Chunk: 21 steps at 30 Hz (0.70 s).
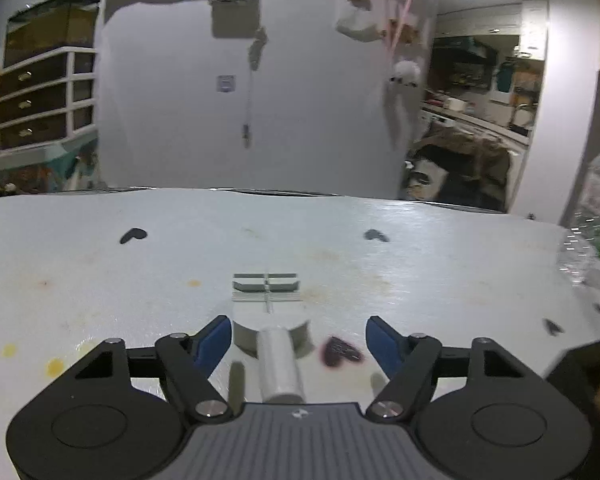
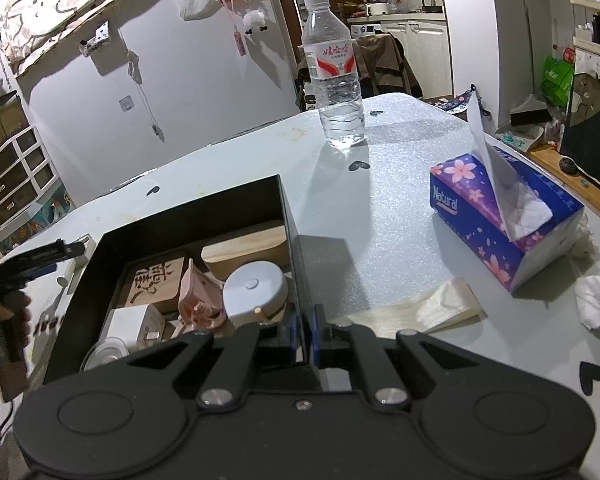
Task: Organize rigid objects
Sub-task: 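Release the cup and move the left tool to the white plastic stand, then grasp the white plastic stand with the left tool and lift it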
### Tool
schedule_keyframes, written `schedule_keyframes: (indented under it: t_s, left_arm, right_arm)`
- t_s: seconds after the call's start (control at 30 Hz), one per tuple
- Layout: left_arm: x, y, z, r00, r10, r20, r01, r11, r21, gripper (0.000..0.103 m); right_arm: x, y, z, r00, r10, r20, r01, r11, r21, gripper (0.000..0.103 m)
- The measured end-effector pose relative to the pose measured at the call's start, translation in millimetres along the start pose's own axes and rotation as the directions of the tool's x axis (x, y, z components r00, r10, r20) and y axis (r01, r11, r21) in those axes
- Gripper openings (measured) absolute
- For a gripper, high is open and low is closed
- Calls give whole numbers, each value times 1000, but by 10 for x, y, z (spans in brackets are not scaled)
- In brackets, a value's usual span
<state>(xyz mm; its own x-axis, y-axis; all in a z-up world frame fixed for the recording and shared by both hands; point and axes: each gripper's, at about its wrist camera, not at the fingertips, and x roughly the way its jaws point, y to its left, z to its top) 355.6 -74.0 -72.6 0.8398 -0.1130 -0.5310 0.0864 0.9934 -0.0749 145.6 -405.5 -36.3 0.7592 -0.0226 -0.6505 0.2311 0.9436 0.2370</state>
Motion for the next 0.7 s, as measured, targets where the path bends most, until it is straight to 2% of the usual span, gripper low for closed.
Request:
schedule_keyframes:
  t_s: [0.07, 0.17, 0.23, 0.33, 0.5, 0.57, 0.7]
  left_arm:
    - [85, -38, -11, 999, 29, -13, -29, 999, 31, 73]
    - [145, -9, 18, 1000, 16, -26, -16, 1000, -2, 69]
    - [200, 4, 43, 999, 25, -38, -26, 1000, -10, 61]
    - [254, 24, 72, 998, 32, -49, -33, 999, -21, 55]
    - [318, -3, 109, 997, 46, -56, -45, 999, 13, 54]
    - [323, -25, 109, 997, 59, -57, -57, 998, 27, 50]
    - [317, -2, 111, 997, 53, -54, -52, 999, 15, 48]
  right_arm:
    - [1, 0, 1, 1000, 1, 0, -1, 1000, 0, 7]
    - [1, -2, 2, 1000, 0, 0, 0, 1000, 0, 7]
    - [0, 1, 0, 1000, -1, 0, 1, 1000, -1, 7]
    - [1, -4, 1, 1000, -1, 1, 1, 1000, 0, 7]
    - [0, 1, 0, 1000, -1, 0, 1, 1000, -1, 7]
    - [-1, 2, 0, 1000, -1, 0, 1, 1000, 0, 7]
    - [1, -1, -3, 1000, 0, 2, 0, 1000, 3, 7]
